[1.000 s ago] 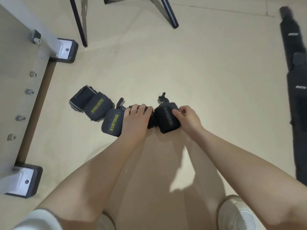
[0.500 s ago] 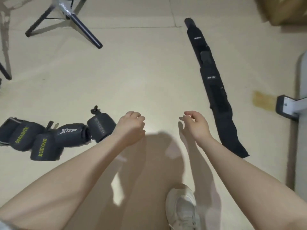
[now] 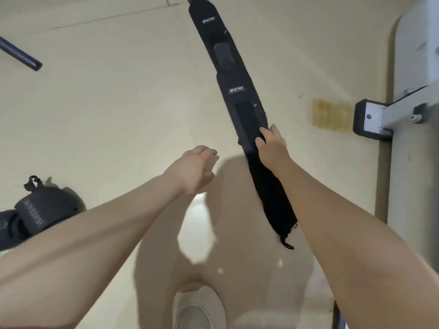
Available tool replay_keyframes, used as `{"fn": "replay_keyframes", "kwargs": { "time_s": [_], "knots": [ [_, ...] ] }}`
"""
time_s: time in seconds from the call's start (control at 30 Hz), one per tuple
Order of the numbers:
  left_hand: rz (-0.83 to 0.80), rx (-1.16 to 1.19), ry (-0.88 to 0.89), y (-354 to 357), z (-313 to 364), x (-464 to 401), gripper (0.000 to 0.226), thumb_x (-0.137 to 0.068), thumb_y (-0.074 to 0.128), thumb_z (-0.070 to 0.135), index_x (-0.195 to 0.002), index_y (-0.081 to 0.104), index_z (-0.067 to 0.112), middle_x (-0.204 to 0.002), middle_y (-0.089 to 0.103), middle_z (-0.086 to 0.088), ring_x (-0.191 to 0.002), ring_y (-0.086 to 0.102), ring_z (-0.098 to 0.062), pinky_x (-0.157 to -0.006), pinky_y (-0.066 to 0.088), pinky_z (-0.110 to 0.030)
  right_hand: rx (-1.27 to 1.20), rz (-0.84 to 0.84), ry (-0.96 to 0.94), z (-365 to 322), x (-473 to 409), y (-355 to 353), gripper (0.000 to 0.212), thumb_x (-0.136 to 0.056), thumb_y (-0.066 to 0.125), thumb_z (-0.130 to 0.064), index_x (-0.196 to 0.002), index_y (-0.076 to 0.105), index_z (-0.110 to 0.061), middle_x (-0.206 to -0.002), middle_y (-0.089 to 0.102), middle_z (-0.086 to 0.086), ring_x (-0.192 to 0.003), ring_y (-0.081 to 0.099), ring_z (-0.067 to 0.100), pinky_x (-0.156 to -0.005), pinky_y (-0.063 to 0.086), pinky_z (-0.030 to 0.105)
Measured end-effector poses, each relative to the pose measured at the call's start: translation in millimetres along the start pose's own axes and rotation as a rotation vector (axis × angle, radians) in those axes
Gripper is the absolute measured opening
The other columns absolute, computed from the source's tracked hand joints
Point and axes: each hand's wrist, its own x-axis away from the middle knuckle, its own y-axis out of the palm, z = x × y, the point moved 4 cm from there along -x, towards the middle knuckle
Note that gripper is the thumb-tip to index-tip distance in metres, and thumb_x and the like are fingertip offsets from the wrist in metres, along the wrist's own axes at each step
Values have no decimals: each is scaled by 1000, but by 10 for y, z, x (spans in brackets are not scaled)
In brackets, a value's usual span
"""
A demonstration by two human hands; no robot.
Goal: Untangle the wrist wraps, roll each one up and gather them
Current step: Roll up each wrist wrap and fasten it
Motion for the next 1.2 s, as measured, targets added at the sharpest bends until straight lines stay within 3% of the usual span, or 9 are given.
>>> {"fn": "replay_keyframes", "kwargs": {
  "time_s": [0.1, 0.33, 0.47, 0.63, 0.7, 0.87, 0.97, 1.07, 1.2],
  "knots": [
    [20, 0, 19, -97, 17, -157, 59, -91, 53, 22, -145, 29, 15, -153, 23, -1, -136, 30, -25, -109, 30, -34, 156, 28, -72, -23, -115, 79, 42, -100, 35, -18, -142, 40, -13, -153, 27, 11, -137, 31, 27, -109, 24, 31],
    [134, 77, -36, -187, -269, -250, 65, -91, 51, 15, -149, 21, 18, -158, 12, -2, -143, 19, -23, -113, 21, -28, 238, 33, -287, -529, 255, 743, 35, -91, 47, -22, -124, 54, -17, -132, 43, 13, -114, 44, 33, -93, 39, 40],
    [191, 25, -168, -196, -669, -65, 63, -94, 47, 15, -149, 18, 10, -157, 10, -12, -144, 13, -27, -116, 16, -33, 229, -69, -396, -867, 635, 1240, 33, -92, 49, -24, -122, 59, -16, -117, 48, 13, -104, 48, 33, -87, 41, 39],
    [107, -20, -243, -59, -1070, 285, 60, -96, 45, 19, -149, 18, 6, -156, 13, -16, -144, 12, -29, -117, 13, -32, 48, -250, -535, -1143, 1148, 1733, 25, -81, 52, -12, -95, 72, -12, -86, 56, 13, -85, 52, 34, -71, 50, 38],
    [84, -19, -296, 24, -1206, 447, 62, -95, 47, 16, -150, 16, 10, -158, 9, -6, -144, 11, -27, -116, 16, -31, -66, -334, -464, -1230, 1127, 1744, 24, -88, 47, -9, -98, 69, -6, -97, 60, 14, -93, 53, 30, -81, 48, 37],
    [104, -18, -270, 181, -1403, 740, 68, -90, 49, 9, -150, 19, 18, -158, 9, 4, -142, 13, -22, -111, 27, -28, -472, -191, 173, -1222, 759, 1513, 37, -97, 40, -19, -134, 40, -18, -120, 53, -2, -105, 51, 14, -93, 41, 29],
    [183, 62, -251, 291, -1383, 885, 61, -88, 57, 18, -145, 33, 13, -155, 23, -3, -140, 24, -22, -112, 22, -27, -451, -214, 225, -1249, 761, 1576, 40, -99, 40, -18, -139, 37, -14, -123, 52, 1, -112, 51, 16, -96, 39, 29],
    [327, 272, -302, 307, -1391, 1019, 49, -90, 56, 19, -137, 45, 9, -140, 47, -6, -129, 43, -25, -103, 29, -25, -506, -237, 212, -1287, 843, 1633, 28, -94, 49, -17, -121, 51, -12, -102, 58, -5, -98, 57, 15, -84, 45, 28],
    [344, 584, -403, 176, -1383, 988, 67, -93, 53, 20, -150, 16, 21, -129, 52, -2, -122, 44, -17, -94, 29, -18, -392, -219, -4, -1506, 840, 1655, 35, -94, 45, -12, -127, 45, -20, -100, 60, 0, -89, 59, 16, -79, 45, 26]
  ]
}}
